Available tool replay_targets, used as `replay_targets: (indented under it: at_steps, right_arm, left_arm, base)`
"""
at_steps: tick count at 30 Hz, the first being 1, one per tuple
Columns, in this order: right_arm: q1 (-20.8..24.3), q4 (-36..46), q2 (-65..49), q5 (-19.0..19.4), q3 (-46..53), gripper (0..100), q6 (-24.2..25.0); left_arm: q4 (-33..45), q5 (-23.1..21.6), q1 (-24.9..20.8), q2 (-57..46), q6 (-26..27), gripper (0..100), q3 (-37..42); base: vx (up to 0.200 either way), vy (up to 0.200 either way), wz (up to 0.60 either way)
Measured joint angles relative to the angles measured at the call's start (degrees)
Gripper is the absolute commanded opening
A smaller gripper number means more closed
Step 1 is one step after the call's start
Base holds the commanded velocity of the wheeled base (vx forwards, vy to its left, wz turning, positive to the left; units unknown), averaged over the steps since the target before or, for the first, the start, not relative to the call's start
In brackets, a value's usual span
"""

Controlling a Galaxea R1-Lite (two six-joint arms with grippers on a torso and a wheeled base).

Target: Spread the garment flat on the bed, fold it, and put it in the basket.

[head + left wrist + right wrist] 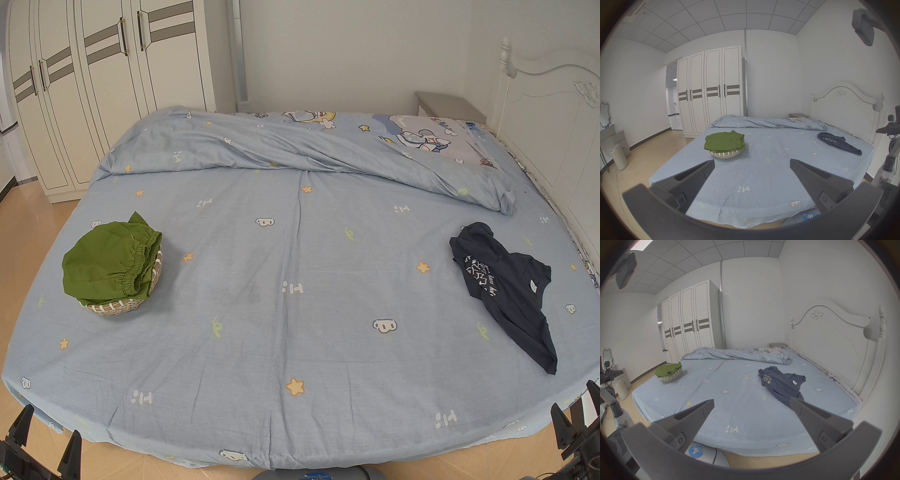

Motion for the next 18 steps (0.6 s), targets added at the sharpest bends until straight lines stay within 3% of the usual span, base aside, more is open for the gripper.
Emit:
replay_targets:
  at_steps: [18]
  right_arm:
    - [0.0, 0.0, 0.0, 0.0, 0.0, 100, 0.0]
  left_arm:
    - [0.0, 0.0, 0.0, 0.0, 0.0, 100, 0.0]
  base:
    - [0.0, 0.0, 0.0]
